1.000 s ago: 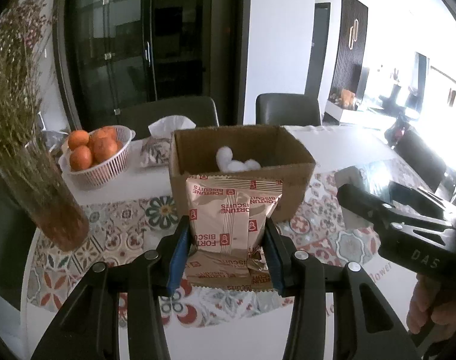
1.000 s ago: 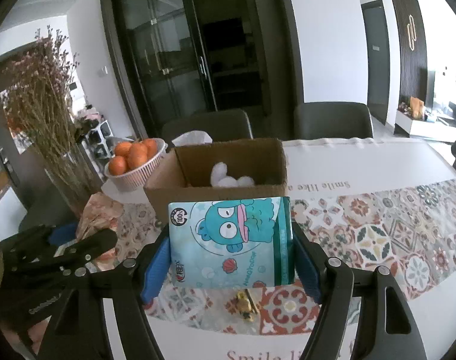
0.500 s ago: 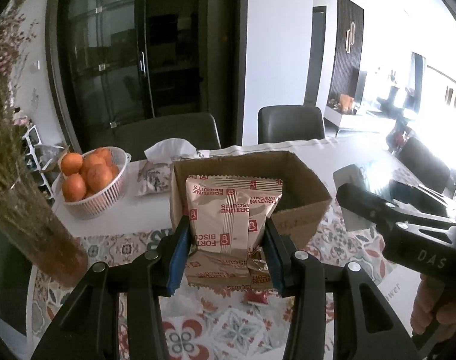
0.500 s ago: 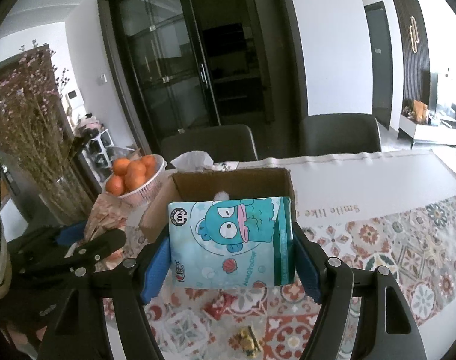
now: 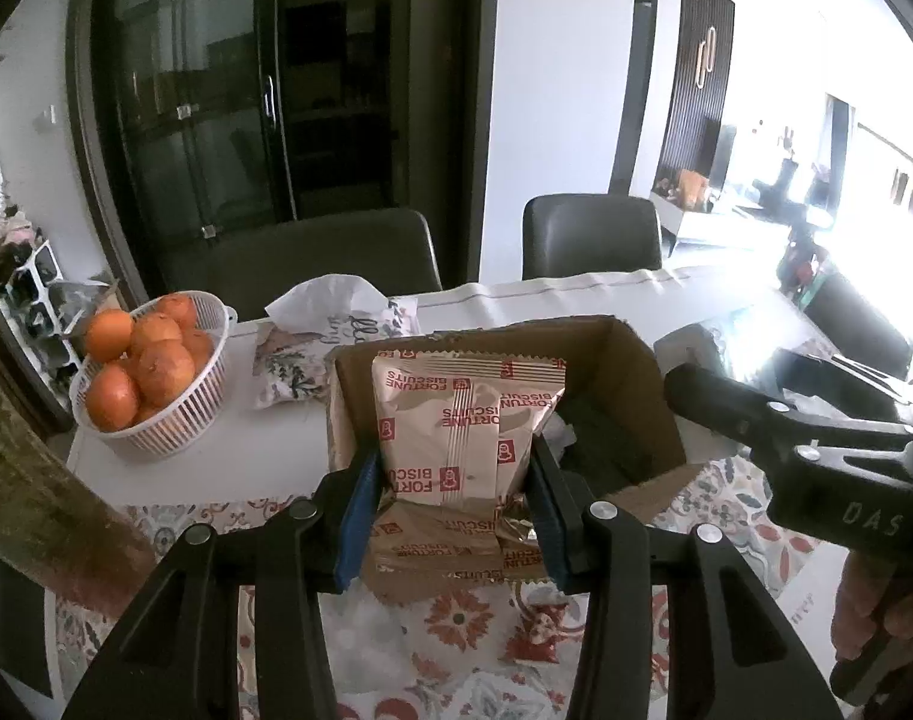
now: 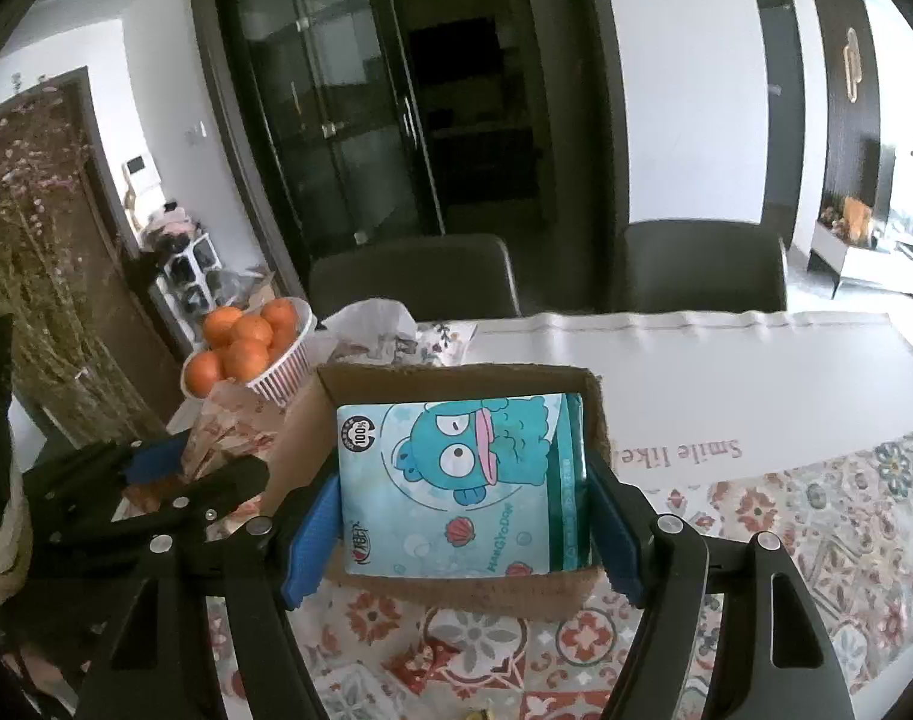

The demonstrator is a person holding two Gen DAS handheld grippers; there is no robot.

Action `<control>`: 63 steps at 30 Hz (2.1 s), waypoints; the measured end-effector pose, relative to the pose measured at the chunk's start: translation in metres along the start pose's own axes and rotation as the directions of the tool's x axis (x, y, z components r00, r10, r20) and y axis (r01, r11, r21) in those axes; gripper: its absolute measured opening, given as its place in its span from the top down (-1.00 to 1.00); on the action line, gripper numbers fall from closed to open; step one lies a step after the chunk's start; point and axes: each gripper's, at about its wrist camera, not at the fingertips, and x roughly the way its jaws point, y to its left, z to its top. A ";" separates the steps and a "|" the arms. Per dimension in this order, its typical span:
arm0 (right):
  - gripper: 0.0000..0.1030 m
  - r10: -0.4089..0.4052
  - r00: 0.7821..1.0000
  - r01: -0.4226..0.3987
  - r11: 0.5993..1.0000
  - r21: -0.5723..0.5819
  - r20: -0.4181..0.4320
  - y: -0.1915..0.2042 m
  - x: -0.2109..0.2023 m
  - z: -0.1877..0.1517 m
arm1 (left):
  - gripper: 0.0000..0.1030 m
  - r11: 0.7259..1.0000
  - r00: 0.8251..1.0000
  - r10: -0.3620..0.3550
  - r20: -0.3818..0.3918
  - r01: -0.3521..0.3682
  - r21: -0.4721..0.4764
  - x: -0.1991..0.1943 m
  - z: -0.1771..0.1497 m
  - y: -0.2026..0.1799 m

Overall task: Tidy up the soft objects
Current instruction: 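Lift both packets and carry them over the cardboard box, then open both tools to drop the packets into the box, then move both tools back toward the red snack packet and minion keychain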

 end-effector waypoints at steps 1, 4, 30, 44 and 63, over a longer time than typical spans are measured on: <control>-0.43 0.006 1.000 -0.006 1.000 0.003 -0.013 -0.001 0.005 0.002 | 0.12 1.000 1.000 0.000 -0.007 0.000 -0.002 0.005 0.002 0.001; -0.43 0.014 0.999 -0.014 1.000 0.011 -0.039 -0.005 0.018 0.008 | 0.12 1.000 0.999 -0.017 -0.033 0.016 -0.012 0.021 0.007 0.004; -0.69 -0.038 0.996 0.042 0.998 0.036 -0.085 -0.018 0.046 0.009 | -0.25 1.000 0.997 0.019 -0.074 -0.021 -0.017 0.038 0.003 0.010; -0.69 -0.131 0.991 0.131 0.991 0.021 0.021 -0.004 -0.020 -0.013 | -0.33 0.998 0.998 0.065 0.025 -0.066 0.019 -0.031 -0.023 -0.002; -0.63 -0.203 0.976 0.198 0.978 0.068 0.072 0.018 -0.088 -0.081 | -0.46 0.996 0.995 0.040 0.089 -0.048 0.079 -0.088 -0.069 -0.012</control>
